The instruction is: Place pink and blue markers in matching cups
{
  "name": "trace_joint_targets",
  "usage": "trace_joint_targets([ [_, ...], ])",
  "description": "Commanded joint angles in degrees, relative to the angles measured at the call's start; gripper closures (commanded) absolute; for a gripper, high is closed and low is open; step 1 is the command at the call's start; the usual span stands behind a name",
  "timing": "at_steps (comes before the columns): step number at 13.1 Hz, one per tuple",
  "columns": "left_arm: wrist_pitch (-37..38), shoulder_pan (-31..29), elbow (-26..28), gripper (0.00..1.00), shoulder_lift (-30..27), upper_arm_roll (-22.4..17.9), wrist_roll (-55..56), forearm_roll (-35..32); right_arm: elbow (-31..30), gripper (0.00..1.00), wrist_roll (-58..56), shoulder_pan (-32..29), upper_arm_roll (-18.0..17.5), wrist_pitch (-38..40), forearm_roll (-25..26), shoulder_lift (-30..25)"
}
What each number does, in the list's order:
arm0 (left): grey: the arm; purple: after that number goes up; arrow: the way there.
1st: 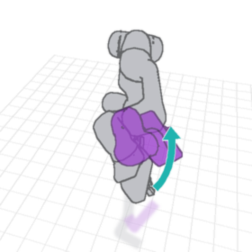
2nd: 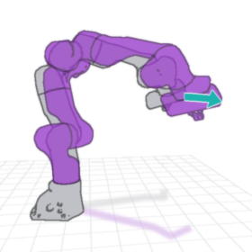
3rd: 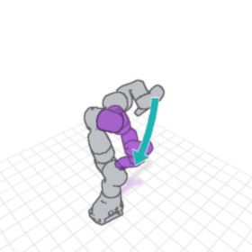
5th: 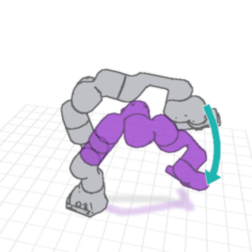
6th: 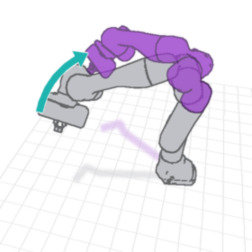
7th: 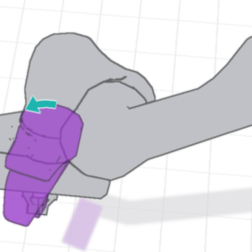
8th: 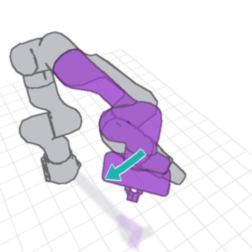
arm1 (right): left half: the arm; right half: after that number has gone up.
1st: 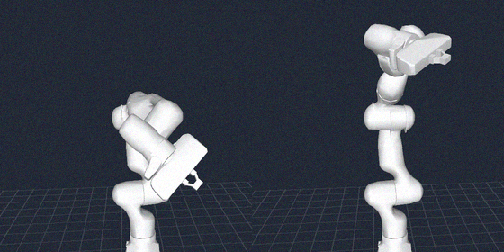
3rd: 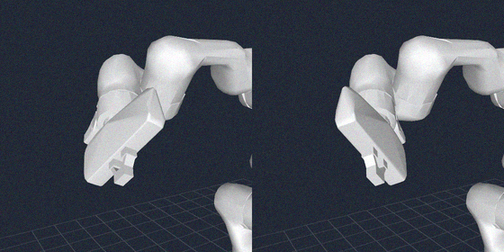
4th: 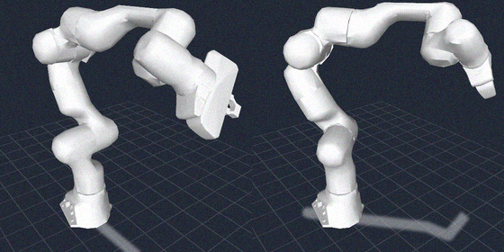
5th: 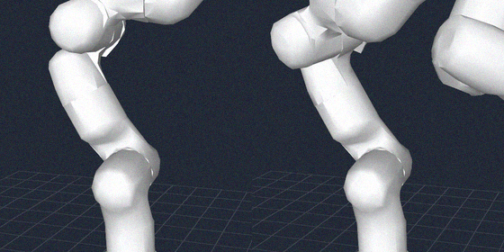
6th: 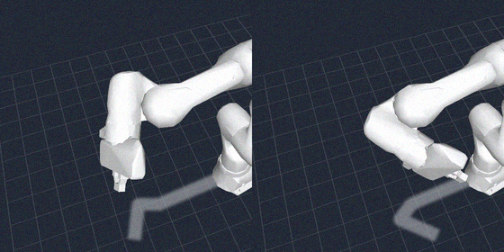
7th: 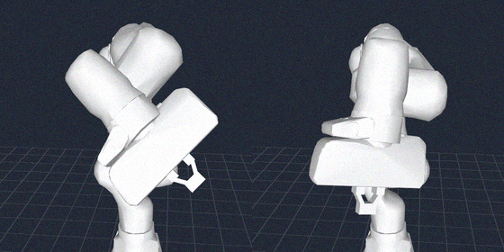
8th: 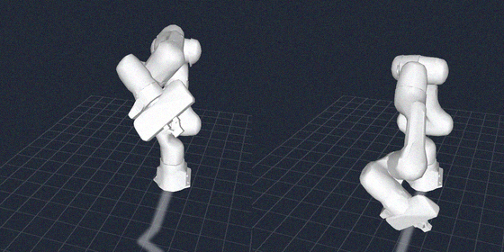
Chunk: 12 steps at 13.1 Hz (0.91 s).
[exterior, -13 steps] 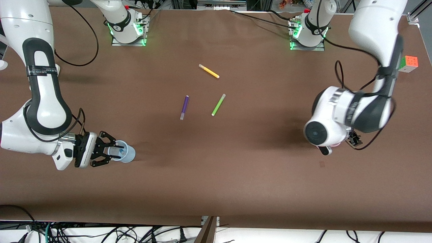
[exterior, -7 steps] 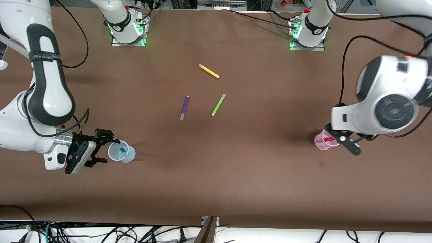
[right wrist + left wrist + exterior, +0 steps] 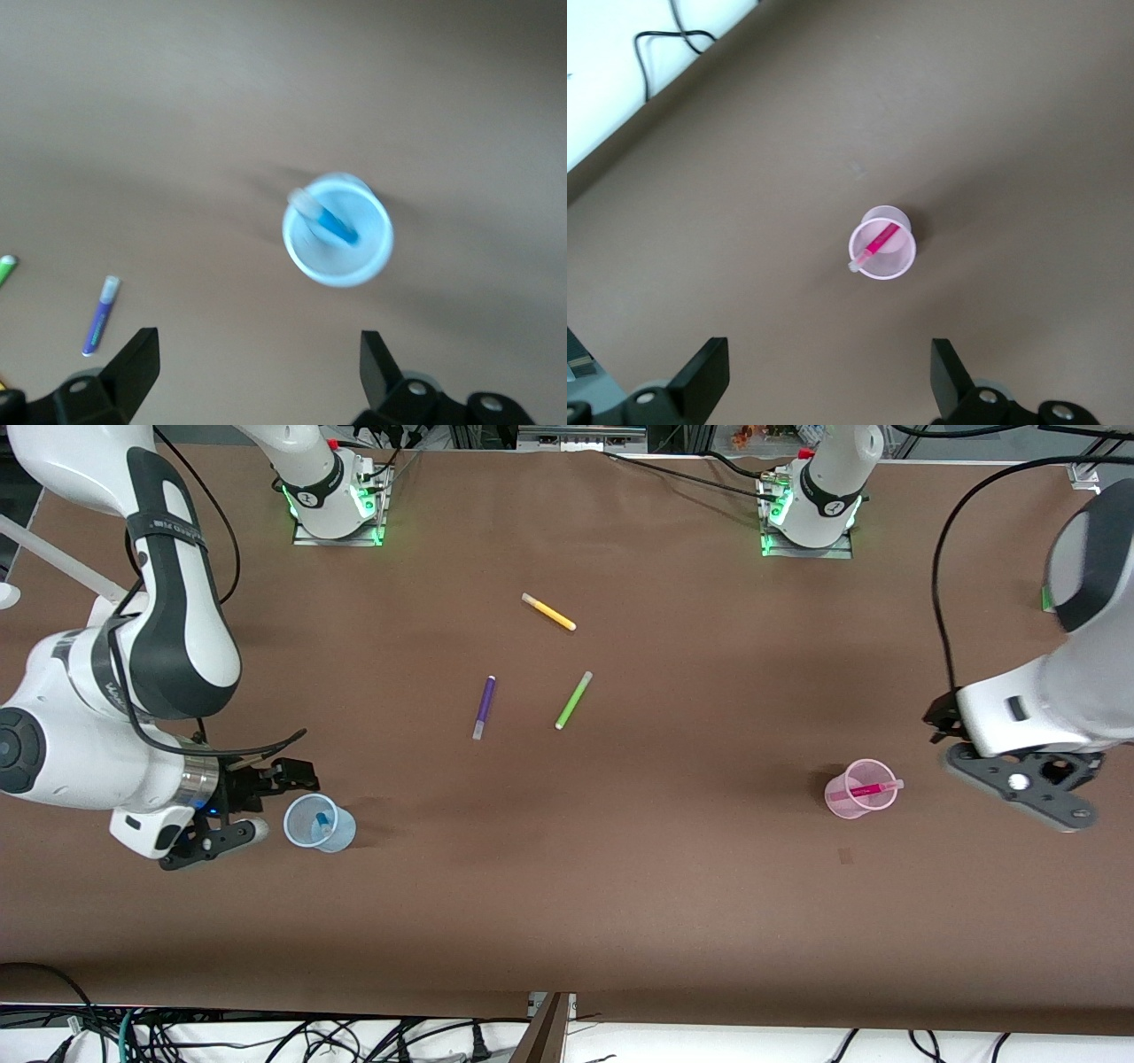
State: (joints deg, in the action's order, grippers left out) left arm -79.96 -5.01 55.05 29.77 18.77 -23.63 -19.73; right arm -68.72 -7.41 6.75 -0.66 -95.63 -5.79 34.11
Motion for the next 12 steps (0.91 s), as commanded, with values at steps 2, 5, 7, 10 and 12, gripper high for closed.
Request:
trace_joint_targets([
  [2, 0.0, -3.1, -1.0, 0.0, -0.8, 0.0, 8.8, 7.5, -0.2, 0.0, 10.4, 1.6, 0.1, 9.3, 5.8, -6.4],
  [5, 0.0, -7.1, 0.7, 0.0, -1.7, 0.2, 11.4, 11.2, -9.4, 0.0, 10.6, 1.1, 0.0, 8.9, 6.5, -16.3],
  [7, -0.8, -7.2, 5.9, 0.0, -5.4, -0.5, 12.2, 12.3, -13.4, 0.0, 10.0, 0.6, 0.0, 9.8, 7.1, -22.3],
  [10, -16.1, -1.5, 30.1, 0.0, -21.6, -9.6, 17.6, 17.3, -18.7, 0.0, 9.8, -0.1, 0.0, 9.8, 7.0, -28.9],
  [12, -18.5, 3.5, 36.2, 0.0, -25.7, -15.3, 17.9, 19.7, -18.9, 0.0, 9.7, -2.5, 0.0, 10.7, 6.2, -30.0],
])
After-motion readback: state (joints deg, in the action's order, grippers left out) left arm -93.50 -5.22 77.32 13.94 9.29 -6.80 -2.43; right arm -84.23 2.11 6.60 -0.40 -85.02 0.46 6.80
